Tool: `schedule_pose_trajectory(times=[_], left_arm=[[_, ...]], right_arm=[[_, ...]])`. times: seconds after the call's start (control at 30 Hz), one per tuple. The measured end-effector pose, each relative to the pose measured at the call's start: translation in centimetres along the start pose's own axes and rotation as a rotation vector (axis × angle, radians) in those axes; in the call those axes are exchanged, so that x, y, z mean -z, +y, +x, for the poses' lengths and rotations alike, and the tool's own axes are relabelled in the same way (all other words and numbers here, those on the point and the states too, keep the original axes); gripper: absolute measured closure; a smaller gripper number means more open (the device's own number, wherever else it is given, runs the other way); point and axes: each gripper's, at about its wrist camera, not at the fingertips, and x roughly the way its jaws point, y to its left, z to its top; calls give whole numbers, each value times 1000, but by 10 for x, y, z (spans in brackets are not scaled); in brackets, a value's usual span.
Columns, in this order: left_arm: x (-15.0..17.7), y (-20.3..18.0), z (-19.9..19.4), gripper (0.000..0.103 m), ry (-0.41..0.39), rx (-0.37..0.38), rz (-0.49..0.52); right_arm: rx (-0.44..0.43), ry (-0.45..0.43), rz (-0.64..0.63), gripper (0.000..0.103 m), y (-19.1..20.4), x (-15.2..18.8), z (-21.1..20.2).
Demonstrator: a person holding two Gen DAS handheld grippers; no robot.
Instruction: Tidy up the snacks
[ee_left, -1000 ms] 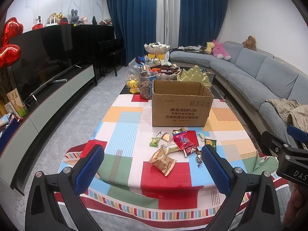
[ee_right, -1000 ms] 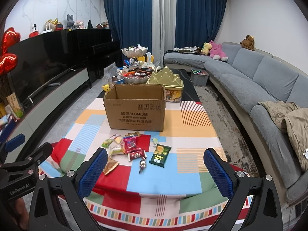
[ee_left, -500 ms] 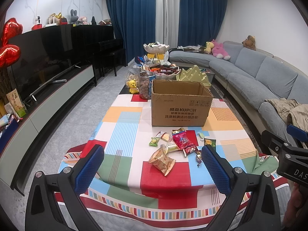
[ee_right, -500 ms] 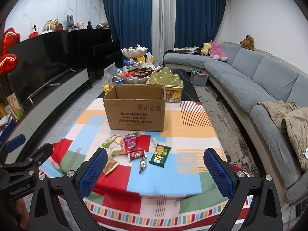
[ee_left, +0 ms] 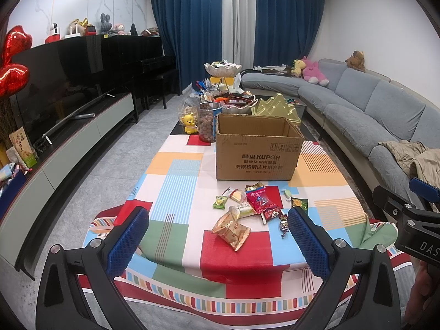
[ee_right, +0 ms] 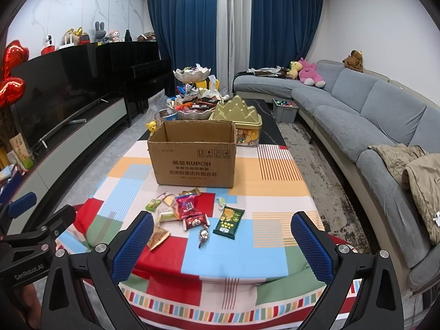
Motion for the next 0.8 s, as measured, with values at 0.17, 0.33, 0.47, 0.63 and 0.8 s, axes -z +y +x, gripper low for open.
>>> schedule_pose_trajectory(times=[0.17,0.33,0.47,0.63,0.8], left_arm=[[0,0,0,0,0,-1,-1],[0,0,0,0,2,0,0],[1,-2,1,0,4,-1,1],[3,-5,5,0,17,-1,-1],[0,-3,16,0,38,-2,-5]], right_arm=[[0,0,0,2,0,0,0],[1,0,0,2,0,0,0],[1,1,0,2,1,1,2],[5,14,-1,2,0,-3,4],[7,31,-6,2,2,-4,17]])
